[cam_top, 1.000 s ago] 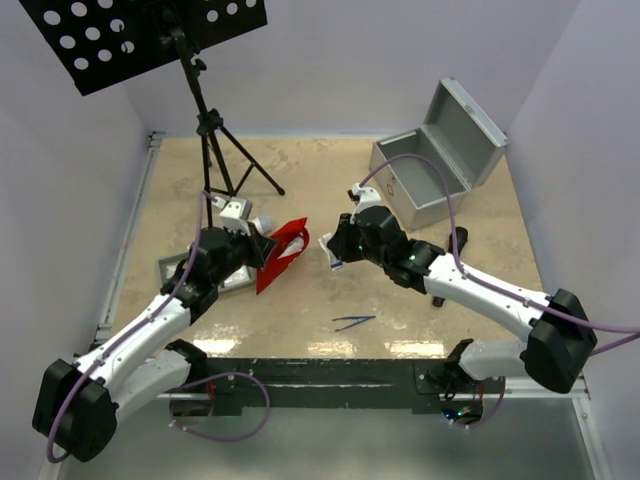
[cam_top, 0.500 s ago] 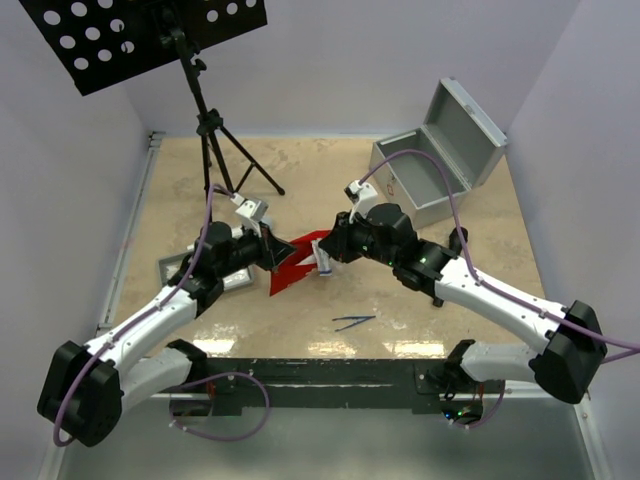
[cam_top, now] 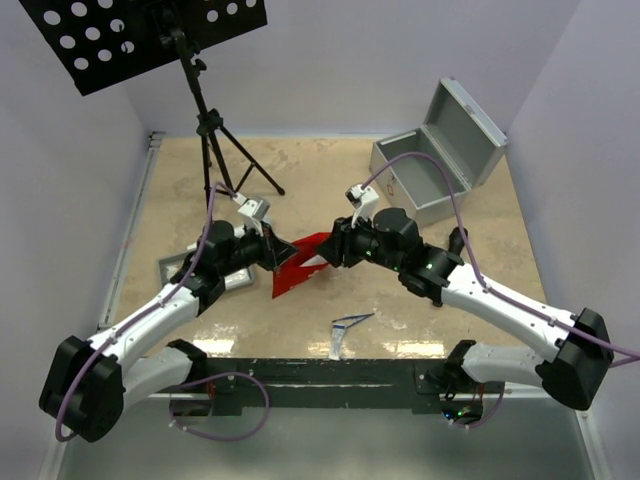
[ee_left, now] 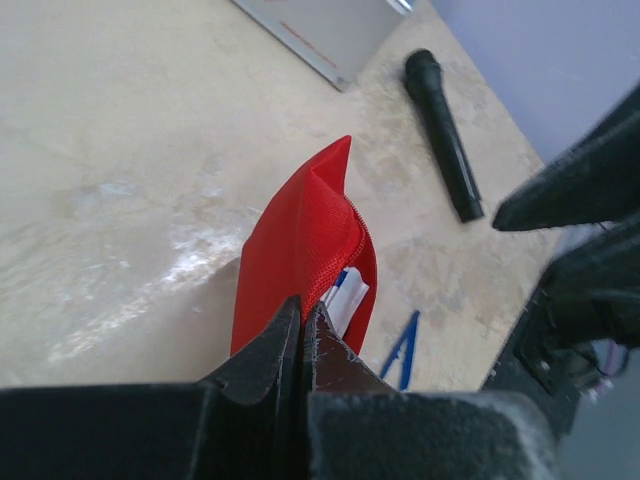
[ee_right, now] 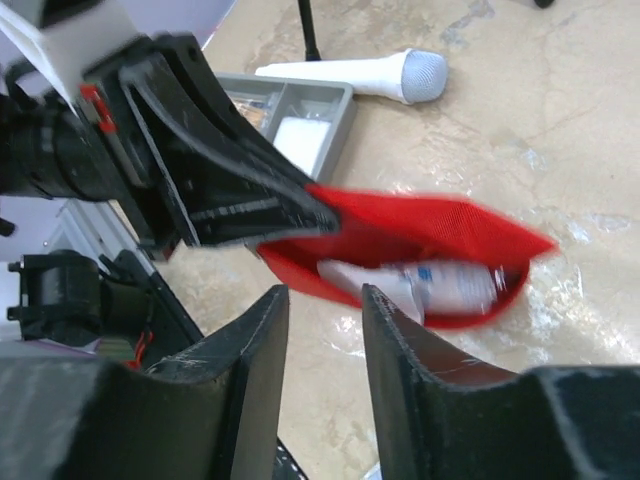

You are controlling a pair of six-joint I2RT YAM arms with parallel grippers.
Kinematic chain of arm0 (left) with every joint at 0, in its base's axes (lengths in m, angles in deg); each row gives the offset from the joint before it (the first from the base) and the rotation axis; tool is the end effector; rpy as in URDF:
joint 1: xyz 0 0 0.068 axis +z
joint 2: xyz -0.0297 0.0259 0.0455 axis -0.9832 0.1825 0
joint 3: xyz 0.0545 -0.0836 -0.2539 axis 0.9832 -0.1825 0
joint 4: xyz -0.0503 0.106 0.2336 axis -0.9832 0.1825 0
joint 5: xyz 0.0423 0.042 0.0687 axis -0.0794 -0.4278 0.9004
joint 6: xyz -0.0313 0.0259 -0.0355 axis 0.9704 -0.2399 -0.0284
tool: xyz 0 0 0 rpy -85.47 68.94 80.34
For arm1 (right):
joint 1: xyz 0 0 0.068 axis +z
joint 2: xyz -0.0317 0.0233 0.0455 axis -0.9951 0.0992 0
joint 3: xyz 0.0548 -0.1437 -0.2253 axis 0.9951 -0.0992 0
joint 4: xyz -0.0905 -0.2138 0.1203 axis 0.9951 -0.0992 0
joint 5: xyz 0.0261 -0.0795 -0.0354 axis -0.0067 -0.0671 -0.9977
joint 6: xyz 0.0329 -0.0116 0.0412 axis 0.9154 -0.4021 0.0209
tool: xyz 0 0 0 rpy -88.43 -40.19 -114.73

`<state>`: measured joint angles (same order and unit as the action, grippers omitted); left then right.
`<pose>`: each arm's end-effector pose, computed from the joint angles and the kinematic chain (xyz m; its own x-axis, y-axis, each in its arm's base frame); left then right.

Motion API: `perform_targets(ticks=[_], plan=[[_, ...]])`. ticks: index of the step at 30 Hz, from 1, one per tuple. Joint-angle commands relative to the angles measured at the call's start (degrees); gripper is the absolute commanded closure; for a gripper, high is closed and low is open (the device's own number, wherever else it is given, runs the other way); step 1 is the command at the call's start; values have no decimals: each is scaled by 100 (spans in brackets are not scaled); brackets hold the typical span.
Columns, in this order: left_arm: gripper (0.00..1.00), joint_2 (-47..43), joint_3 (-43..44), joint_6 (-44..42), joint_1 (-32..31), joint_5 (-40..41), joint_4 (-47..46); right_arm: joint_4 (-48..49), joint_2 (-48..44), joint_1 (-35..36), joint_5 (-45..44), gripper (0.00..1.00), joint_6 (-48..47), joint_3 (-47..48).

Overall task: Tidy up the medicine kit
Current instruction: Pick up the medical item at the center of the board.

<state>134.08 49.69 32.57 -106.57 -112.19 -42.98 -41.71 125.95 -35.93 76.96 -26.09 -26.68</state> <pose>0.1992 -0.1194 0.2417 -0.5782 -0.1758 -0.7967 0.5819 0.5957 -0.5537 0.1800 0.2074 0.3180 -0.5522 0.0683 -0.8309 -0.6148 0.6398 0.4612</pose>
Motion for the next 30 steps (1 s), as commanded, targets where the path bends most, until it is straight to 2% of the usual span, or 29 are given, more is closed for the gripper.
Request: perform_targets(ticks=[1, 4, 9, 16, 19, 23, 30], plan=[[100, -397, 390, -260, -7, 1545, 640, -246, -424, 14, -256, 58, -13, -475], [100, -625, 382, -314, -7, 2196, 940, -641, -486, 48, -37, 57, 48, -844], [100, -925, 188, -156, -7, 2576, 940, -949, -478, 901, -273, 56, 978, -1197], [100, -1066, -58, 20, -7, 2708, 826, -1318, -460, 1165, -484, 36, 2095, -1434], [100, -1153, -128, 47, -7, 2708, 835, -1337, -600, 1244, -590, 36, 2456, -1688], [100, -1250, -216, 73, -7, 2673, 861, -1047, -653, 1463, -519, 41, 2904, -2163], [100, -1320, -251, 64, -7, 2620, 888, -520, -469, 1534, -519, 43, 3151, -2463]])
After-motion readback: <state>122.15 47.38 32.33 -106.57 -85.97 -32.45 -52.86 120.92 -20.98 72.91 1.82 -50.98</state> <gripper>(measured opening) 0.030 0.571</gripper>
